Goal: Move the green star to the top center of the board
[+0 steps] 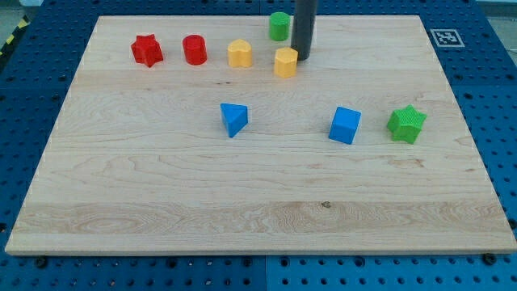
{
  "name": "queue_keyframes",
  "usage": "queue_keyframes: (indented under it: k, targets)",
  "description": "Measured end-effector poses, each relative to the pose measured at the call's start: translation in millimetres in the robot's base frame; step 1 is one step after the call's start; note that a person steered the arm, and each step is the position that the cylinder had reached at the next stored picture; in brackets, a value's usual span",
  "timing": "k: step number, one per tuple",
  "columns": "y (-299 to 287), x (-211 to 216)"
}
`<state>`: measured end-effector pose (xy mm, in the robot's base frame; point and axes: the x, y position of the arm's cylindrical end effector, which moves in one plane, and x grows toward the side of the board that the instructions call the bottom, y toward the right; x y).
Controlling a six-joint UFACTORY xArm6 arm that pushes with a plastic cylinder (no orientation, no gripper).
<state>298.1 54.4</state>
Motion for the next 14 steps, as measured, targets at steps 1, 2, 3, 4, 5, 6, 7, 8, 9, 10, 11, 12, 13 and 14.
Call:
queue_keyframes:
  k: [1,2,3,4,5,6,7,8,9,10,11,12,13,14]
  targets:
    - [-22.5,0.7]
    - [-30.5,7.2]
    - [4.4,7.6]
    - [62.7,32.6]
    - [124.5,90.1]
    - [173.7,115.0]
    - [205.8,130.7]
    - [203.1,173.4]
    - [188.7,194.2]
    - [188.6,194.2]
    - [173.2,185.6]
    - [157.2,178.3]
    - [157.2,177.3]
    - [153.1,171.5]
